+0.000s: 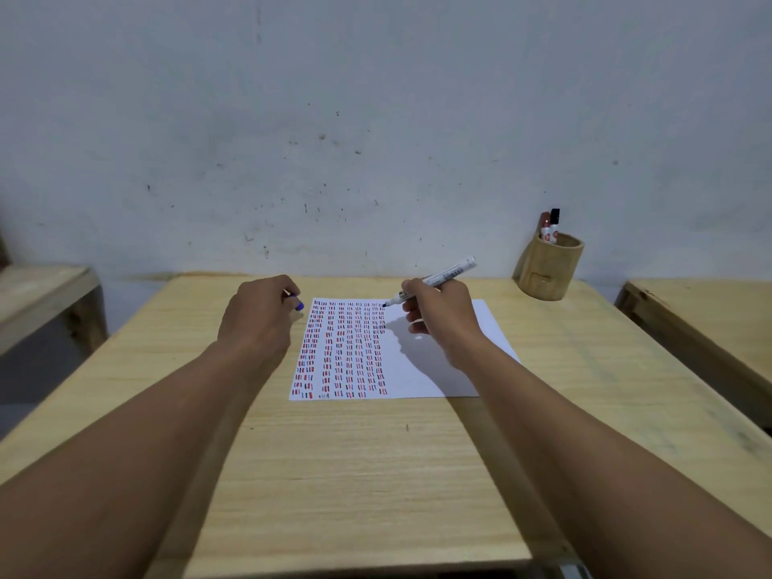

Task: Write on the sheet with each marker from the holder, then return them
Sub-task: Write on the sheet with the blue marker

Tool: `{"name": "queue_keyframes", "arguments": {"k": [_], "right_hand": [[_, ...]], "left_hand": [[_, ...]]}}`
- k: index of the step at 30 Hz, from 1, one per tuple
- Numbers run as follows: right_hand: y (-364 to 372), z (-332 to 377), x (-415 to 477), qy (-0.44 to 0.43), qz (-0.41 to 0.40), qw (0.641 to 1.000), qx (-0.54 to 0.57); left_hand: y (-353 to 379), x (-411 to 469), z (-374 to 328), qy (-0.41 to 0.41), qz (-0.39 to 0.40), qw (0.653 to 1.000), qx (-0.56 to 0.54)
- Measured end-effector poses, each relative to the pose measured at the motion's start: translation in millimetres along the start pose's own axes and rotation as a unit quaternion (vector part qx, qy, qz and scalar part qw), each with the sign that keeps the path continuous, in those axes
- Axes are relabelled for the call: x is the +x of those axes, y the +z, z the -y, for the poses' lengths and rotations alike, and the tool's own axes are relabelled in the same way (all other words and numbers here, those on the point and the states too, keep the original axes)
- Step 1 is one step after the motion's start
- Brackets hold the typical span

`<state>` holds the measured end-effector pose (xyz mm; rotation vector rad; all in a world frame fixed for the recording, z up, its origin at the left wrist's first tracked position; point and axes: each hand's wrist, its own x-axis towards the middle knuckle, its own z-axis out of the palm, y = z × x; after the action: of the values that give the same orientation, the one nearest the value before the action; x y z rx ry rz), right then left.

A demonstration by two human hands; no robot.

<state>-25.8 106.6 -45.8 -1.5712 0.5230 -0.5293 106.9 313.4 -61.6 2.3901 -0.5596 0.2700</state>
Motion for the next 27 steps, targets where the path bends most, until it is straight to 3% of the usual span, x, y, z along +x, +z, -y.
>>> {"name": "queue_keyframes", "arguments": {"k": [6, 13, 27], "right_hand": [[-3, 17, -16, 0.004, 0.016, 0.997, 0.079], [-17, 37, -24, 0.002, -0.005, 0.990, 0.138], [-47, 48, -30, 0.005, 0.005, 0.982, 0.187]], "left_hand": [[-14, -13, -52, -0.012, -0.010, 0.982, -0.190], [-12, -30, -104, -0.078, 0.067, 0.913, -0.395], [-9, -37, -145, -0.104, 0.124, 0.874, -0.459]]}}
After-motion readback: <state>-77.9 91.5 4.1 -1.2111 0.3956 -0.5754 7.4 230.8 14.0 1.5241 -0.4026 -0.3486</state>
